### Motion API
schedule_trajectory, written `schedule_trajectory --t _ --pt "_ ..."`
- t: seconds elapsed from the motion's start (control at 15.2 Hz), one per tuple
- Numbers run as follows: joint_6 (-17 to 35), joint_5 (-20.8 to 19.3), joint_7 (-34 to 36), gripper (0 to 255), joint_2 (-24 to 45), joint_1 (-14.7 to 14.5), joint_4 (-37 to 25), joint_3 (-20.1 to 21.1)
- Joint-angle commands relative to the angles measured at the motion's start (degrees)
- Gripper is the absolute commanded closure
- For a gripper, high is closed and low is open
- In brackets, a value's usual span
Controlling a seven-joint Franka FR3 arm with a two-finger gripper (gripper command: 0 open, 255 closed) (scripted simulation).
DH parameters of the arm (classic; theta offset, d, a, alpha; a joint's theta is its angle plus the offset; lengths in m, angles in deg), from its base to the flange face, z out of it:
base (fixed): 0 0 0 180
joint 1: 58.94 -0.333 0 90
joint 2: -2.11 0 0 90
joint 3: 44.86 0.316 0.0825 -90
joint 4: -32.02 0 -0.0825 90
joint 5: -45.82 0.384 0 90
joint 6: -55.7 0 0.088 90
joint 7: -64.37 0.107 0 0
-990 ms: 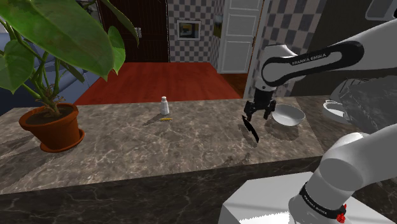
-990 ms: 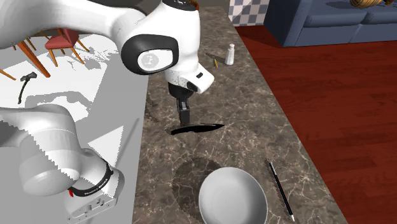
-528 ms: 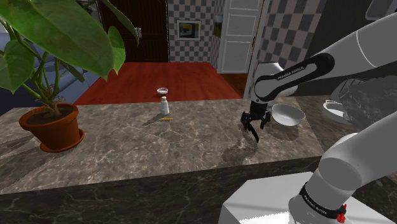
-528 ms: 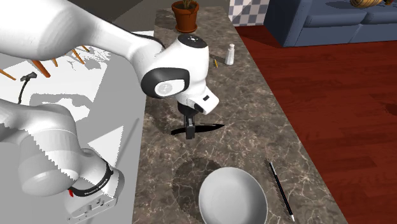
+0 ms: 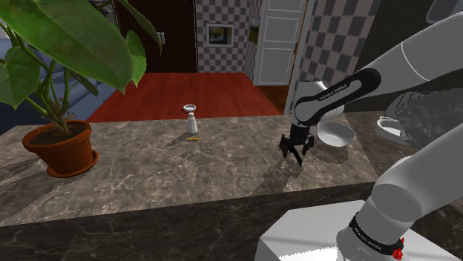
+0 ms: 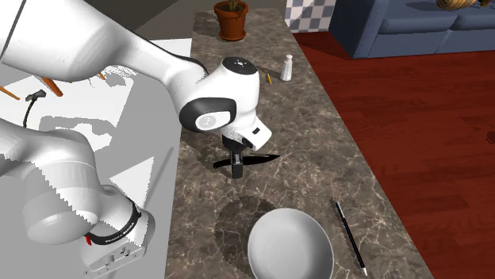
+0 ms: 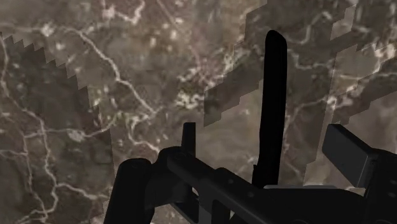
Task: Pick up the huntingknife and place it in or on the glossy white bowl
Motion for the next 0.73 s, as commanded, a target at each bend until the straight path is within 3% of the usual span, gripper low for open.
schedule_trajectory --t 0.0,0.26,0.33,0.66 --pt "0.09 0.00 0.00 0 0.05 0.00 0.03 0.00" --pt "0.07 0.00 0.00 0 0.04 0.00 0.02 0.00" --pt "0.07 0.00 0.00 255 0.04 0.00 0.02 0.00" --pt "0.10 -0.05 -0.03 255 -0.15 0.05 0.23 -0.03"
